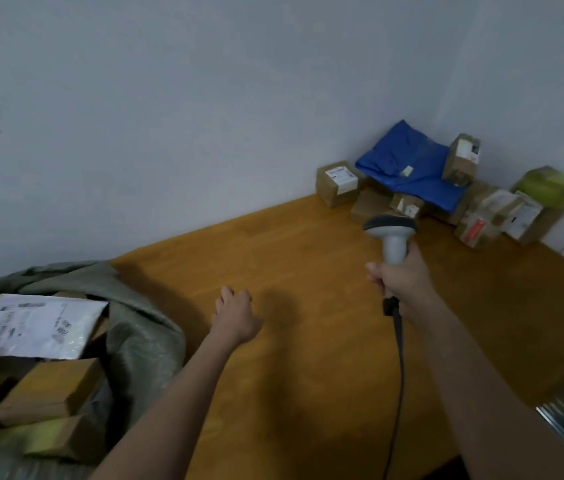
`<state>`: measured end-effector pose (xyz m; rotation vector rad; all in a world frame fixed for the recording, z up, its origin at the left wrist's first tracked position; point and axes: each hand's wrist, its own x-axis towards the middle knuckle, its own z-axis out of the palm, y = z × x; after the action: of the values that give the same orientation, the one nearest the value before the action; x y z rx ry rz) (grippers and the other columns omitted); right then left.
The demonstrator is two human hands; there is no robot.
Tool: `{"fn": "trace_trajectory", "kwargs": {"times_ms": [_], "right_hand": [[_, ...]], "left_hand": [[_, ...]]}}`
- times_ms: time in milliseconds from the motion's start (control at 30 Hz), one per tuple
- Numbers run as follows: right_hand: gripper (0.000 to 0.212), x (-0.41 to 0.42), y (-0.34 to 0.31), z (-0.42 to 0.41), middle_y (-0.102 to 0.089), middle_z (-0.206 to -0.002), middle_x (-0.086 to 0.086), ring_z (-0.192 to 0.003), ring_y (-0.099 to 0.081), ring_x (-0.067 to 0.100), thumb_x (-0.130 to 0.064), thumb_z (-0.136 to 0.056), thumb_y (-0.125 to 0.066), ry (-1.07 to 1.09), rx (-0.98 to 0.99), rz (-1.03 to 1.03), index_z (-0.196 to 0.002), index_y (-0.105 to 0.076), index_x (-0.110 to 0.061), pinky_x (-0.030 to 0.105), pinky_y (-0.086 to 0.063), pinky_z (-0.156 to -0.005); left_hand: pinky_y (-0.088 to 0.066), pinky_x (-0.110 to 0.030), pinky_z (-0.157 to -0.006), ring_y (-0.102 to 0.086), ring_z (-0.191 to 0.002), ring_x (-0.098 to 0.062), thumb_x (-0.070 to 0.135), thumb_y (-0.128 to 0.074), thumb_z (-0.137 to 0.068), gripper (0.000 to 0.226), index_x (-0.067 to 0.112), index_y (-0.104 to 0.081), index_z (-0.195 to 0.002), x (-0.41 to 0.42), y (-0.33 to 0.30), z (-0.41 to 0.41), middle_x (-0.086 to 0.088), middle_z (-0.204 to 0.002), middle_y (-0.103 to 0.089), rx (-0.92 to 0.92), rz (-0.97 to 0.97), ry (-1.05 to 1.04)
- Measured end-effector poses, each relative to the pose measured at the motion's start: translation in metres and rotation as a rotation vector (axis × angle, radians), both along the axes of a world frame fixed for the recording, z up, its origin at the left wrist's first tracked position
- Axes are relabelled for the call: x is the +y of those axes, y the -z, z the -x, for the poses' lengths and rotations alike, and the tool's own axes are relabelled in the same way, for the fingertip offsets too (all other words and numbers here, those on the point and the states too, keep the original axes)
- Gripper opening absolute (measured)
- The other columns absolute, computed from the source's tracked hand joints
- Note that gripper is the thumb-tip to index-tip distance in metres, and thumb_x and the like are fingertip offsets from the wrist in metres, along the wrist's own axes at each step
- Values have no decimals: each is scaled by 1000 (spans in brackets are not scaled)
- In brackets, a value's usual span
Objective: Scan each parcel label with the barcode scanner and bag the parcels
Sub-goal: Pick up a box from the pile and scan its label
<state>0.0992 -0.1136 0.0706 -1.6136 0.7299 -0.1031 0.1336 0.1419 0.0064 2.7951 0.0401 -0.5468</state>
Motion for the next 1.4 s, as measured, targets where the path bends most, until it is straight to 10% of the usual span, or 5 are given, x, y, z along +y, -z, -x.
{"fn": "trace_trajectory", "kwargs": {"times_ms": [700, 867, 1167, 1400], "right_hand": [[54, -313, -12, -103, -62, -108, 12, -77, -64, 16, 0, -88, -66, 82, -61, 13, -135, -45, -16, 18, -50, -50], [52, -349, -7, -131, -65, -103, 5, -93, -67, 24, -1, -85, -69, 126, -13, 77, -128, -48, -20, 45, -59, -82], [43, -408, 14, -157, -63, -105, 1, -96, -64, 19, 0, -86, -67, 111, -89, 103, -106, -46, -32, 46, -57, -86], [37, -450, 13, -160, -67, -107, 3, -95, -67, 17, -4, -87, -68, 2, -85, -46, -113, -54, -26, 30, -56, -73]], "left_hand": [[-31, -49, -109, -21, -140, -30, 21, -55, -92, 53, 12, -37, -141, -395, 0, -149, -1, -159, -7, -179, 41, 369], [-36, -43, -107, -34, -131, -31, 33, -55, -95, 60, 10, -28, -143, -470, 5, -200, -12, -144, -28, -339, 240, 364], [-40, -42, -102, -39, -127, -30, 48, -72, -81, 88, 7, -25, -143, -583, 13, -283, -13, -139, -39, -369, 333, 170], [-54, -35, -79, -58, -98, -19, 32, -73, -81, 53, 5, -52, -121, -574, 13, -278, -2, -111, -57, -205, 765, -183]]}}
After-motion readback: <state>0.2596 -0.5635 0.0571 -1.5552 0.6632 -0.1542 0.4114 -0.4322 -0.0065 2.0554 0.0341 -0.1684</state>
